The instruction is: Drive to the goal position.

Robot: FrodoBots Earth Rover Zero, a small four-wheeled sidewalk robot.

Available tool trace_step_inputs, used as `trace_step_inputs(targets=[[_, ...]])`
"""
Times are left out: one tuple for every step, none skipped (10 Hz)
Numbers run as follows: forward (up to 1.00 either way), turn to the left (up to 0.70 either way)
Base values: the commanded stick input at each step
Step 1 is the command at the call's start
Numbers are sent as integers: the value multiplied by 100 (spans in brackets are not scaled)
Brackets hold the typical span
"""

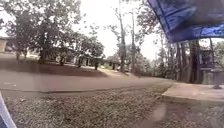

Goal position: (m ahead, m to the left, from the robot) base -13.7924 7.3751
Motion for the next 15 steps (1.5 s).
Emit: trace_step_inputs(targets=[[0, 70], [0, 70], [0, 70], [0, 70], [0, 70], [0, 70], [0, 70], [0, 70], [0, 70], [0, 70], [0, 70], [0, 70], [0, 70], [0, 70], [0, 70]])
